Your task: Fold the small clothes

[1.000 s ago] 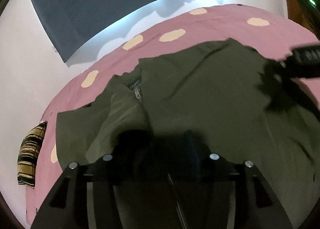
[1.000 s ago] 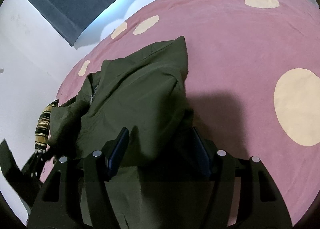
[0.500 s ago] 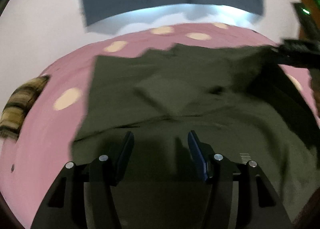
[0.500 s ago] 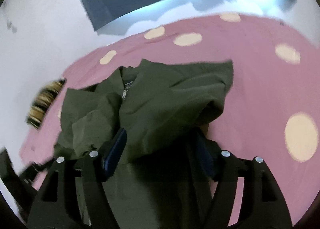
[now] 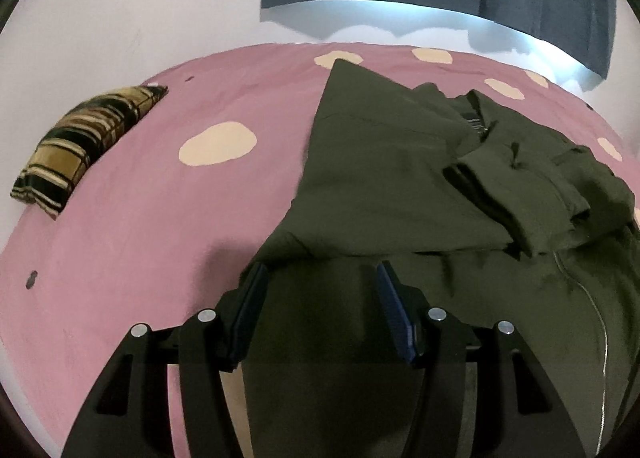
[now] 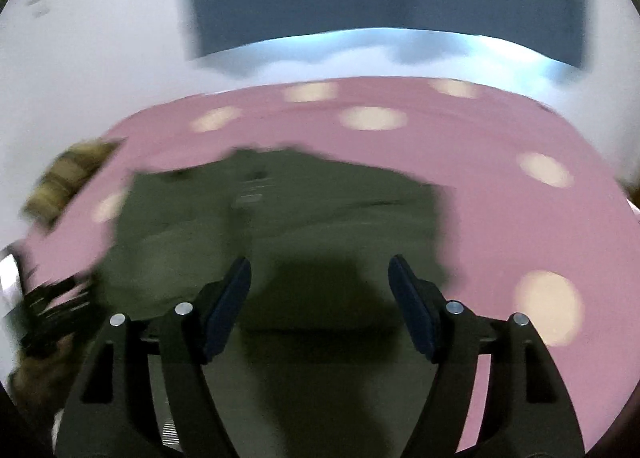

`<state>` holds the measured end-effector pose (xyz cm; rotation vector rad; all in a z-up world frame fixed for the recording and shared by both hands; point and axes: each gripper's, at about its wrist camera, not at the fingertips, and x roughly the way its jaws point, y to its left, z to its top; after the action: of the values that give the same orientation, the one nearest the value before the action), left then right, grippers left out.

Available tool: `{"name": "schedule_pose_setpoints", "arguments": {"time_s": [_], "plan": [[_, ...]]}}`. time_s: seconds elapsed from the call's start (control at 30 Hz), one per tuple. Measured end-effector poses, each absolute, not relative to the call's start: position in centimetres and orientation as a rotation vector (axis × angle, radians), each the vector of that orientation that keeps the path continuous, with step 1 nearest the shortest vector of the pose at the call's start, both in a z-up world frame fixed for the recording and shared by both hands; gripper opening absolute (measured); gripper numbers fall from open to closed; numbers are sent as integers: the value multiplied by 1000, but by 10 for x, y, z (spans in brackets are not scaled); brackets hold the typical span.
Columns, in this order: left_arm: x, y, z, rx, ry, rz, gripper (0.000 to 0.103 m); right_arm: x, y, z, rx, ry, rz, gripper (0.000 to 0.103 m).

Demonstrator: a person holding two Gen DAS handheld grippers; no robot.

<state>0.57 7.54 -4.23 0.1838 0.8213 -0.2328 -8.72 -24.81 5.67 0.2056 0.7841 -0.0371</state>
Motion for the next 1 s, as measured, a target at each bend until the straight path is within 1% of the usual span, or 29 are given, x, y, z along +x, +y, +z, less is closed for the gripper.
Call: {"name": "schedule_pose_setpoints", "arguments": {"time_s": [0.07,0.2,0.4,0.43,0.47,0.5,0.53,0.57,0.63,0.7,0.87,0.93,1.0], "plan": [[6,81,-43,175,825,-232,56,-65,-203,50,193,813,128,71],[6,86,-43,151,830,-219,57,-20,-130,22,56,888,216,71],[7,89,-45,137,841,-222,59,17,-88,-22,-109,974,118,71],[8,90,-45,131,844,-223,60,22,-92,-27,-120,976,108,65],[8,91,-46,126,847,-224,60,24,-96,-30,-116,979,96,52],[9,92,-48,119,852,-223,61,24,-99,-32,-90,987,105,43],[10,94,-49,110,860,-224,61,25,-106,-33,-43,998,136,20],[11,94,-50,104,866,-225,61,26,-118,-35,25,1020,148,15],[13,97,-52,89,880,-227,61,23,-141,-28,123,1000,159,7],[13,98,-53,81,884,-225,61,15,-169,-16,230,965,174,5],[12,96,-52,93,883,-220,61,-14,-257,12,460,858,151,5],[12,95,-53,97,885,-219,61,-25,-298,12,554,832,117,4],[13,95,-53,99,889,-217,61,-32,-332,-1,655,831,85,4]]}}
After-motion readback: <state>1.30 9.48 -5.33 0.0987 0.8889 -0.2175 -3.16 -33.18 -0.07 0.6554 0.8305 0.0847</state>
